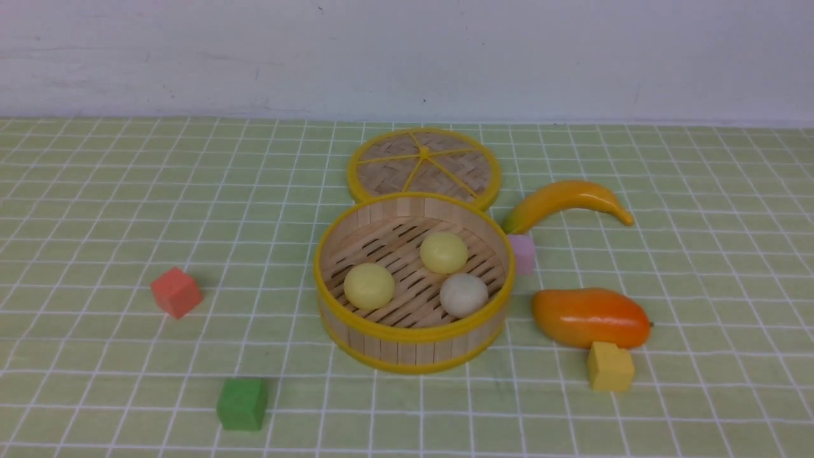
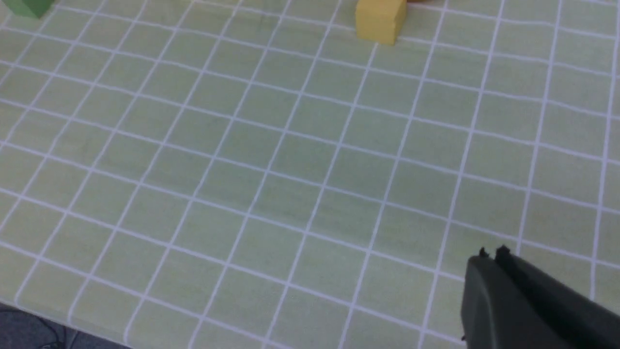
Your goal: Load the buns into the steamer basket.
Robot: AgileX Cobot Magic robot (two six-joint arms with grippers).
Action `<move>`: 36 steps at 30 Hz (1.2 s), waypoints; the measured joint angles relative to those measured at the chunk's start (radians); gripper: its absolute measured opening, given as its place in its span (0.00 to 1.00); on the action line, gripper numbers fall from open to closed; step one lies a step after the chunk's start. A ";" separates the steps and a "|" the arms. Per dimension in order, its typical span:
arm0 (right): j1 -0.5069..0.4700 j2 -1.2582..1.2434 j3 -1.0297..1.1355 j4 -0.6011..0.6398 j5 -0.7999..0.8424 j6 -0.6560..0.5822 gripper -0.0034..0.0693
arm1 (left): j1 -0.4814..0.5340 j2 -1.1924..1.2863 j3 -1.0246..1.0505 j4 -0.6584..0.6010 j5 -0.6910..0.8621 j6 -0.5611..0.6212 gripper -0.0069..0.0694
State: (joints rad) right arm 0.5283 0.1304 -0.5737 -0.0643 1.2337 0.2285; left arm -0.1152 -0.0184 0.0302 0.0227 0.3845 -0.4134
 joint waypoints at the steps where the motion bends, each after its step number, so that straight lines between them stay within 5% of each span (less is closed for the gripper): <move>1: -0.007 0.000 0.007 -0.012 -0.014 0.000 0.02 | 0.000 0.000 0.000 0.000 0.000 0.000 0.40; 9: -0.342 -0.014 0.097 -0.103 -0.453 0.000 0.03 | 0.000 0.000 0.000 0.000 0.000 0.000 0.40; 17: -0.531 -0.089 0.427 -0.122 -0.806 0.000 0.03 | 0.000 0.000 0.000 0.000 0.000 -0.001 0.40; 22: -0.555 -0.139 0.585 -0.127 -0.812 0.000 0.03 | 0.000 0.000 0.000 0.000 -0.001 -0.001 0.40; 36: -0.557 -0.141 0.591 -0.148 -0.831 0.000 0.05 | 0.000 0.000 0.000 0.000 0.000 -0.001 0.40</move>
State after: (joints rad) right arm -0.0287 -0.0103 0.0171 -0.2125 0.4026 0.2282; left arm -0.1152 -0.0184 0.0302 0.0227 0.3845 -0.4143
